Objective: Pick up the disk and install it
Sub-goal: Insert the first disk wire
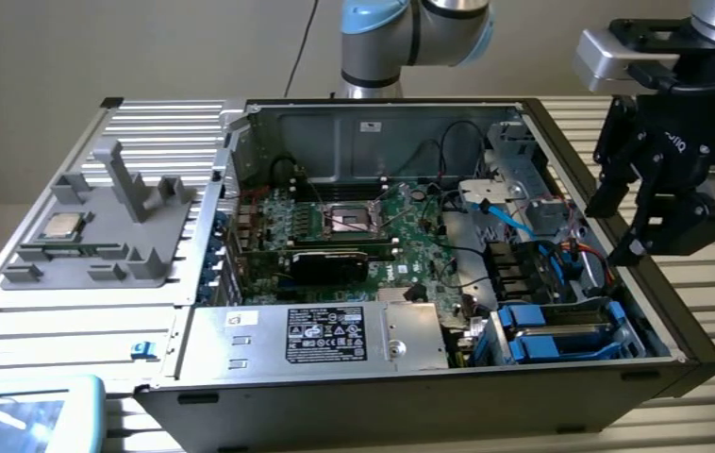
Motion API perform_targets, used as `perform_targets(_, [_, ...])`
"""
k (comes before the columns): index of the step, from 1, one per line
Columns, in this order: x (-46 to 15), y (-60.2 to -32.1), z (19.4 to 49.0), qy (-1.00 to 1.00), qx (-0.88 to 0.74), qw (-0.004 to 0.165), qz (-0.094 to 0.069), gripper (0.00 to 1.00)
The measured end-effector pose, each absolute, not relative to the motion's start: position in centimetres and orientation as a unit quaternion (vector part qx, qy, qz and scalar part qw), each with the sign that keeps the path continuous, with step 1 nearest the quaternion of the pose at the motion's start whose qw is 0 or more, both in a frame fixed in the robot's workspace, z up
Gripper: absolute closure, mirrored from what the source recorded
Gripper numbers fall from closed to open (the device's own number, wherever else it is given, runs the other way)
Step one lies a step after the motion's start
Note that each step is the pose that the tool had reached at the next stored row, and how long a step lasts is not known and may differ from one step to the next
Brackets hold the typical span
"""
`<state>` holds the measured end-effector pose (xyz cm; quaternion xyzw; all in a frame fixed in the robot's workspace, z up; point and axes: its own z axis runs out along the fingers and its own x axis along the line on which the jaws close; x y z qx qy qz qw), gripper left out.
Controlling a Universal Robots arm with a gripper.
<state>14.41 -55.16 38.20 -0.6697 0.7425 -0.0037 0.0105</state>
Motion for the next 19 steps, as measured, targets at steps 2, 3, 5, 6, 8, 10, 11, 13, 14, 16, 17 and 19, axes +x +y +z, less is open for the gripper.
perform_targets(2, [14.0,-55.1,37.8,0.744,-0.668,0.011,-0.004,0.40])
perform_targets(3, [13.9,-55.1,37.7,0.744,-0.668,0.011,-0.004,0.40])
perform_targets(5, [13.7,-55.1,37.4,0.747,-0.664,0.011,-0.005,0.40])
perform_targets(6, [13.7,-55.1,37.3,0.750,-0.662,0.012,-0.005,0.40])
perform_targets(8, [13.7,-55.1,37.1,0.756,-0.655,0.013,-0.006,0.40])
perform_targets(10, [13.7,-55.0,36.9,0.761,-0.649,0.014,-0.007,0.40])
perform_targets(11, [13.6,-55.0,36.7,0.762,-0.647,0.014,-0.007,0.40])
perform_targets(13, [13.5,-54.9,36.4,0.763,-0.646,0.014,-0.007,0.40])
perform_targets(14, [13.5,-54.8,36.2,0.764,-0.645,0.014,-0.008,0.40])
perform_targets(16, [13.4,-54.7,36.0,0.766,-0.643,0.015,-0.008,0.40])
perform_targets(17, [13.3,-54.7,35.9,0.767,-0.641,0.015,-0.008,0.40])
perform_targets(19, [13.2,-54.6,35.7,0.770,-0.637,0.016,-0.010,0.40])
